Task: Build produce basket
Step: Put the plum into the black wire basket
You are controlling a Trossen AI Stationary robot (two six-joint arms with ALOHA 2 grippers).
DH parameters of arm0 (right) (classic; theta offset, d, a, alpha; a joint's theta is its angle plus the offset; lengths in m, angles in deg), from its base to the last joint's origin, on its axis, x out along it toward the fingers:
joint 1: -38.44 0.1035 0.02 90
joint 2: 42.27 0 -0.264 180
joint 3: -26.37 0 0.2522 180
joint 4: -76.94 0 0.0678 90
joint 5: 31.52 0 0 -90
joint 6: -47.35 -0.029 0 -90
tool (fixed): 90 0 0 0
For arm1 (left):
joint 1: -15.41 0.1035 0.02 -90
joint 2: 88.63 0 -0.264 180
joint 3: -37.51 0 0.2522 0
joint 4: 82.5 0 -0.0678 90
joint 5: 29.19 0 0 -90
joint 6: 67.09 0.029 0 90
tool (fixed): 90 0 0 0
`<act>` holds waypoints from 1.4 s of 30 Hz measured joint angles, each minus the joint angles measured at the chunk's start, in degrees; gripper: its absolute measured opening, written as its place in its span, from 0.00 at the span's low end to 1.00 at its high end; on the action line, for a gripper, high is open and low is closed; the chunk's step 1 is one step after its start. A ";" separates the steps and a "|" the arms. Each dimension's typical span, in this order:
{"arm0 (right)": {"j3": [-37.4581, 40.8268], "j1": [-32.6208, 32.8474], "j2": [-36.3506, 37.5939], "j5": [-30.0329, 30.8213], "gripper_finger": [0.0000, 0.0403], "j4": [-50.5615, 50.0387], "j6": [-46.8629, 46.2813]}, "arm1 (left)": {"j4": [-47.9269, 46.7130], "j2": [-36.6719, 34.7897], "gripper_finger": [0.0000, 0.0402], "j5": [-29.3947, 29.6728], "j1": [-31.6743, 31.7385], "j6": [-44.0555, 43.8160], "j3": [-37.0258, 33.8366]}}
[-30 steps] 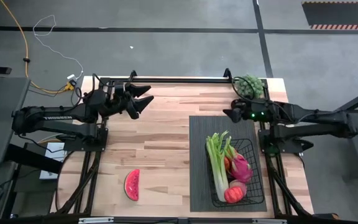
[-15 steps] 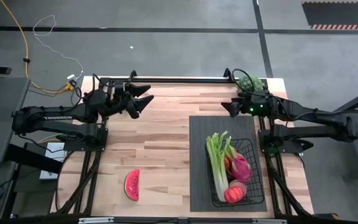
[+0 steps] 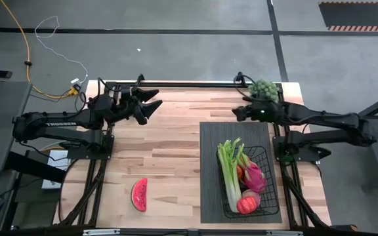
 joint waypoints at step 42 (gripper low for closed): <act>-5.70 -15.54 -42.28 11.71 0.96 -7.51 -16.78 | 2.19 0.00 0.93 -0.74 0.00 0.00 0.00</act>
